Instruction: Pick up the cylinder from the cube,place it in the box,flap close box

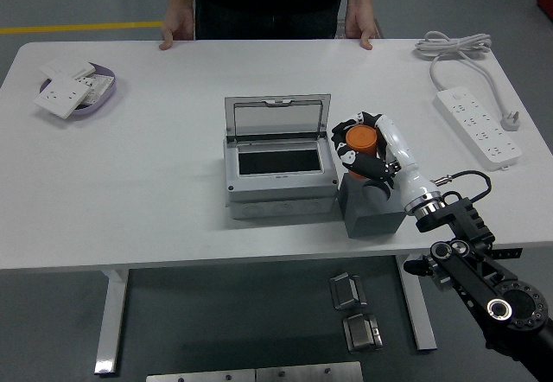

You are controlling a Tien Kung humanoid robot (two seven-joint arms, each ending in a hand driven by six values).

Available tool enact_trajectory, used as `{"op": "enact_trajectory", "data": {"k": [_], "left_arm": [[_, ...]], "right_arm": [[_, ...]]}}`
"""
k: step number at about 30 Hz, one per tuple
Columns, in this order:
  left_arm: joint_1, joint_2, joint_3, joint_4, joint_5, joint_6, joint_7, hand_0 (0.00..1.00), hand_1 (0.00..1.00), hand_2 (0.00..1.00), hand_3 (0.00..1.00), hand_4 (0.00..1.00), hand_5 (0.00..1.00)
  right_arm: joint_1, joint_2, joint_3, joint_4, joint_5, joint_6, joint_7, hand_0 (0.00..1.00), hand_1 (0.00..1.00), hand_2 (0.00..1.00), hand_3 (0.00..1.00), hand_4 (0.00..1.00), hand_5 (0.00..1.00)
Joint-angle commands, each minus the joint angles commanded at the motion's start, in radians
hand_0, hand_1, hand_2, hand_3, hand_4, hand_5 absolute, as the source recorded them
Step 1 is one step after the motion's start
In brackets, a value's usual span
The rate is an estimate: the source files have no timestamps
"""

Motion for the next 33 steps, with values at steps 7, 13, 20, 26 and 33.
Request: {"op": "enact_trajectory", "data": {"k": [7, 13, 20, 26, 33], "left_arm": [[0.000, 0.001, 0.002, 0.000, 0.002, 0.000, 0.000, 0.618, 0.646, 0.643, 0.665, 0.707, 0.228], [0.000, 0.004, 0.004, 0.000, 0.002, 0.000, 0.001, 0.618, 0.645, 0.644, 0.667, 0.710, 0.234], [-0.001, 0.008, 0.007, 0.001, 0.004, 0.000, 0.001, 0.618, 0.645, 0.644, 0.667, 0.712, 0.236], [-0.005, 0.013, 0.003, 0.001, 0.012, -0.001, 0.002, 0.618, 0.644, 0.644, 0.667, 0.712, 0.237], [-0.007, 0.019, 0.006, 0.004, 0.013, 0.000, 0.002, 0.618, 0.645, 0.644, 0.667, 0.712, 0.236]], "right_arm": [[0.103, 0.010, -0.132, 0.007, -0.185, -0.050, -0.073, 0.411, 0.407, 0.413, 0.301, 0.093, 0.002], [0.185, 0.036, -0.216, -0.031, -0.323, -0.053, -0.117, 0.289, 0.326, 0.394, 0.289, 0.052, 0.002], [0.280, 0.085, -0.301, -0.108, -0.452, -0.042, -0.176, 0.217, 0.305, 0.388, 0.282, 0.035, 0.002], [0.360, 0.132, -0.346, -0.198, -0.525, -0.029, -0.211, 0.221, 0.310, 0.387, 0.282, 0.037, 0.002], [0.430, 0.171, -0.384, -0.313, -0.558, -0.011, -0.230, 0.223, 0.312, 0.388, 0.283, 0.039, 0.002]]}}
